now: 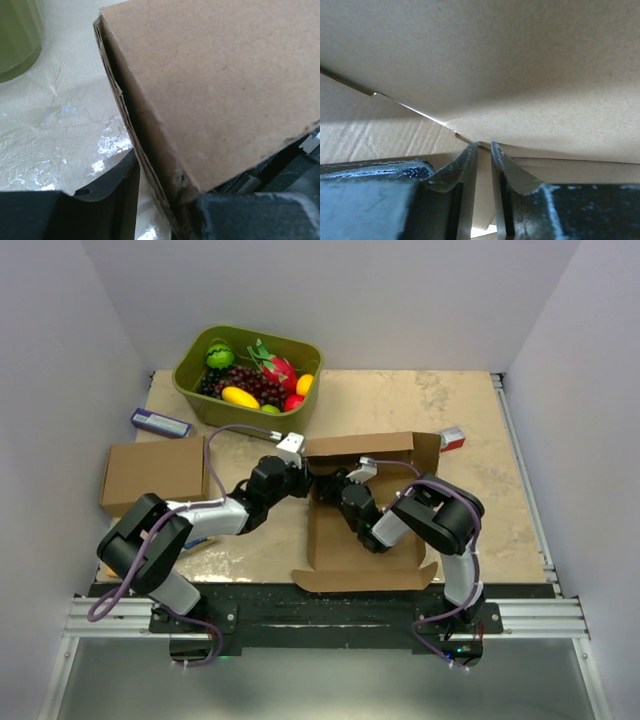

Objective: Fold the paper box

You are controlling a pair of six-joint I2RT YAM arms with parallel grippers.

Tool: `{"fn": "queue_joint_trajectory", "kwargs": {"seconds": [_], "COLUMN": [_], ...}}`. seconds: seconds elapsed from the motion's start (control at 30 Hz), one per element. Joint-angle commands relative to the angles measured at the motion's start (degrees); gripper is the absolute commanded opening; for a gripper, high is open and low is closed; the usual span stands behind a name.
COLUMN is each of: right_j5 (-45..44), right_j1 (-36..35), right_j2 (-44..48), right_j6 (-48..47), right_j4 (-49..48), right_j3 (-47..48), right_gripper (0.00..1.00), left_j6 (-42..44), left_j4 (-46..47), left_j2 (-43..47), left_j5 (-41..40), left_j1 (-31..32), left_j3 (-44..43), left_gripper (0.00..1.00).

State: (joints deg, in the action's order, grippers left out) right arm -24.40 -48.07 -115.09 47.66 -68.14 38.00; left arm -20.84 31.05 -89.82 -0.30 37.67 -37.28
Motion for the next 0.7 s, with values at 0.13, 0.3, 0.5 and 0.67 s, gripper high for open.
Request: {"fn": "queue_joint_trajectory", "kwargs": {"seconds": [0.13, 0.3, 0.5, 0.67], "right_j5": [4.4, 4.1, 5.7, 7.3], "right_j1": [-1.8, -7.0, -12.5, -12.8], "right_j2": [9.8, 20.1, 36.6, 51.4], "right_j6": [1.3, -0.4, -2.6, -5.4], "right_j4": [1.3, 8.9, 23.2, 35.1], "right_j3": [-5.8, -12.4, -16.3, -18.0], "right_gripper": [0.44, 0.59, 0.63, 0.64], "left_j6": [4.7, 8.7, 11.2, 12.1], "left_j4": [-11.6, -15.8, -16.3, -17.0], "left_j2": [2.8, 2.7, 1.8, 2.1], "left_j5": [3.3, 2.2, 0.9, -3.7], "left_j1": [3.3, -3.3, -5.2, -5.5], "left_j3": [-5.5, -7.8, -8.2, -8.1], "left_gripper": [0.23, 0.21, 0.21, 0.21]}}
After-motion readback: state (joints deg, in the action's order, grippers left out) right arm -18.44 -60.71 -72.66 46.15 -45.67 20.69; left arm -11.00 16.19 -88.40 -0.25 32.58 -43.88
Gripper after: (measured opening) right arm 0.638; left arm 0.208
